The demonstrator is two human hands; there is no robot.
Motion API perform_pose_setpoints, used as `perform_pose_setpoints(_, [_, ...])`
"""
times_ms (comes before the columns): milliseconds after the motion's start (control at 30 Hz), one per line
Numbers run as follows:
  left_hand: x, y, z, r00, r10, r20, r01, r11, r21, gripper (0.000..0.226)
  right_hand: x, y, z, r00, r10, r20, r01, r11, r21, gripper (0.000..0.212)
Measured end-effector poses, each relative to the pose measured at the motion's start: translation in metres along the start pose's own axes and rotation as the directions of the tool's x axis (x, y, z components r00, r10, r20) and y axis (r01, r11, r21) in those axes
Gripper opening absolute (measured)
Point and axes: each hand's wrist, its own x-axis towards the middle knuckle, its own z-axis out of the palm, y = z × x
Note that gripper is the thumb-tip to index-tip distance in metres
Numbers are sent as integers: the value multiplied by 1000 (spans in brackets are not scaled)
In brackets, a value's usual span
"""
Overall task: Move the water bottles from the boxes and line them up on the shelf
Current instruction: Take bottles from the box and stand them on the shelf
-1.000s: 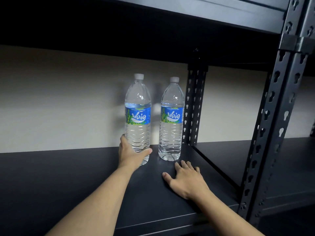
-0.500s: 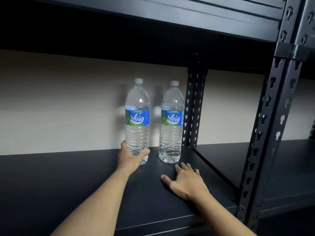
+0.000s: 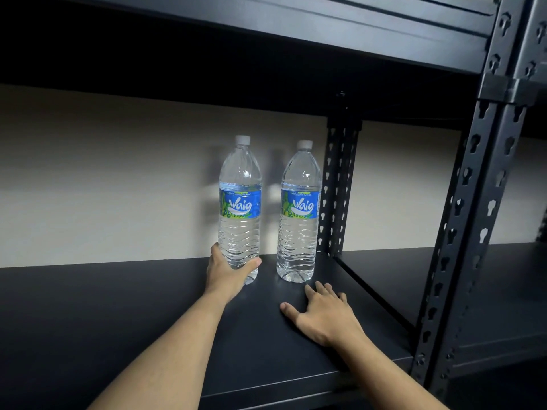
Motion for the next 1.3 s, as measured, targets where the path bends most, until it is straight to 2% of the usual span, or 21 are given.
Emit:
perform_pose_setpoints(200, [2, 0, -1, 1000, -13, 21, 12, 1000, 12, 84, 1, 0, 0, 1000, 1, 2, -1, 1000, 8, 89])
perform_pose_setpoints(367, [1, 0, -5, 994, -46, 95, 39, 997, 70, 89, 2, 1, 1, 1000, 1, -11, 0, 999, 35, 88])
perform_pose_setpoints(600, [-50, 13, -37, 973, -151, 172, 134, 986, 103, 107, -13, -6, -5, 992, -11, -127, 19, 998, 57, 63])
perform_pose_setpoints(667, [-84, 25, -57, 966, -158, 205, 139, 985, 103, 94, -28, -12, -6, 992, -7, -127, 20, 994, 104, 55])
perform_pose_setpoints(733, [-127, 37, -80, 970, -111, 216, 93, 991, 91, 66, -52, -19, -5, 989, -23, -144, 47, 985, 165, 51])
perform_pose_setpoints(833, [-204, 41, -120, 984, 93, 154, -105, 992, 72, 23, -110, -32, 8, 957, -92, -274, 185, 924, 335, 50])
perform_pose_setpoints(900, [-257, 32, -147, 978, 155, 142, -168, 982, 86, 10, -159, -41, 23, 909, -126, -396, 297, 863, 408, 45])
perform_pose_setpoints(967, [-304, 11, -170, 975, 97, 202, -128, 981, 146, 9, -210, -49, 44, 888, -137, -439, 346, 828, 441, 37])
perform_pose_setpoints(1033, [-341, -31, -189, 976, -1, 217, -55, 967, 249, 3, -253, -57, 76, 924, -151, -351, 310, 835, 455, 33])
perform_pose_setpoints(1100, [-372, -77, -202, 963, -179, 204, 100, 933, 346, 1, -282, -60, 117, 973, -155, -173, 219, 858, 465, 36])
perform_pose_setpoints(1167, [-402, -121, -214, 909, -377, 177, 263, 849, 457, 14, -306, -61, 157, 984, -170, 55, 119, 852, 509, 37])
perform_pose_setpoints(1233, [-427, -153, -225, 851, -509, 130, 354, 739, 573, 13, -323, -64, 189, 944, -197, 263, 15, 826, 564, 37])
perform_pose_setpoints(1300, [-444, -172, -235, 800, -594, 85, 383, 615, 689, 7, -336, -71, 216, 878, -242, 414, -22, 842, 540, 40])
